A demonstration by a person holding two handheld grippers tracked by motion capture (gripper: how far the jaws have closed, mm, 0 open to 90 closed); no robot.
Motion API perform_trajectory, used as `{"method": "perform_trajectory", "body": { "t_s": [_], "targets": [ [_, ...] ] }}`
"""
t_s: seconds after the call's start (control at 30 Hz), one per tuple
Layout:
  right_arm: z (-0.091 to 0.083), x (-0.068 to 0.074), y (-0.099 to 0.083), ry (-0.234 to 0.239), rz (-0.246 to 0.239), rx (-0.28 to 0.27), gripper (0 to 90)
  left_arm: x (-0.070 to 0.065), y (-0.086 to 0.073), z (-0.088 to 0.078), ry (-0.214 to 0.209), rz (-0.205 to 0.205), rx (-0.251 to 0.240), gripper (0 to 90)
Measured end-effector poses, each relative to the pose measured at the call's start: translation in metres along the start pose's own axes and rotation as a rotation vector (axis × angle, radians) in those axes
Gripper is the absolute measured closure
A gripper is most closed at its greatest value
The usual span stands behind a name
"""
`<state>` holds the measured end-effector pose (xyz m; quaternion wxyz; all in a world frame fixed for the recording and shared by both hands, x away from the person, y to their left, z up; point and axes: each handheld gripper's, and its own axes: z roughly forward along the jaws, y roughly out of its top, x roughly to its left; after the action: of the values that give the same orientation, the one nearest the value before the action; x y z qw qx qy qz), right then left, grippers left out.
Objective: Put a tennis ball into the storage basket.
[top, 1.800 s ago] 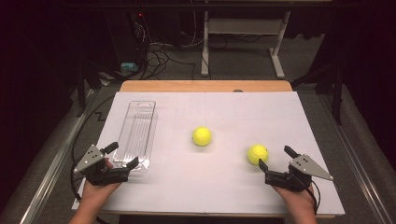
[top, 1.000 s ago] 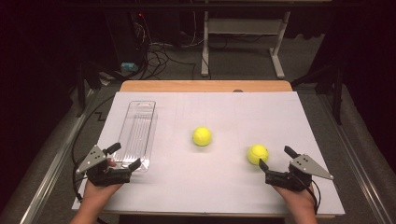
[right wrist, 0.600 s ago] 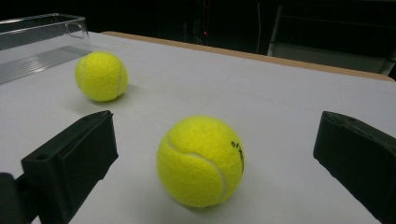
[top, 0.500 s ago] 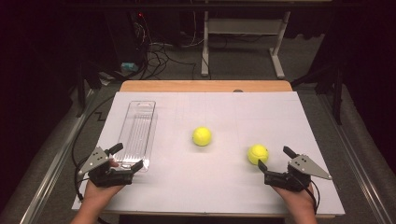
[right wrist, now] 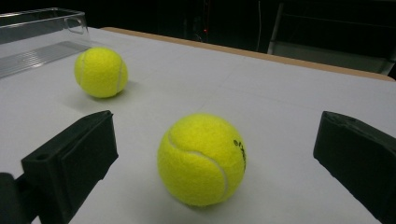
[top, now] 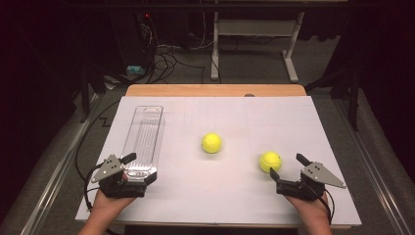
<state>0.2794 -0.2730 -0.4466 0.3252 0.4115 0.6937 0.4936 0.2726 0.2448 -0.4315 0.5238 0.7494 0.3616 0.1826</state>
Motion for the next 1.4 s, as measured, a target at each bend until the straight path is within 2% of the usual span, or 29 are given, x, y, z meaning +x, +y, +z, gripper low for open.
{"method": "perform_trajectory", "body": {
  "t_s": [0.67, 1.07, 1.4],
  "targets": [
    [0.002, 0.001, -0.001, 0.0, 0.0, 0.006, 0.0, -0.019, 0.005, 0.017, -0.08, 0.002, 0.021, 0.6],
    [0.002, 0.0, -0.001, -0.005, 0.005, 0.008, 0.0, -0.032, 0.008, 0.031, -0.116, 0.023, 0.033, 0.6],
    [0.002, 0.0, -0.001, -0.001, 0.003, 0.011, 0.0, -0.039, 0.011, 0.041, -0.133, 0.042, 0.077, 0.2]
  ]
}}
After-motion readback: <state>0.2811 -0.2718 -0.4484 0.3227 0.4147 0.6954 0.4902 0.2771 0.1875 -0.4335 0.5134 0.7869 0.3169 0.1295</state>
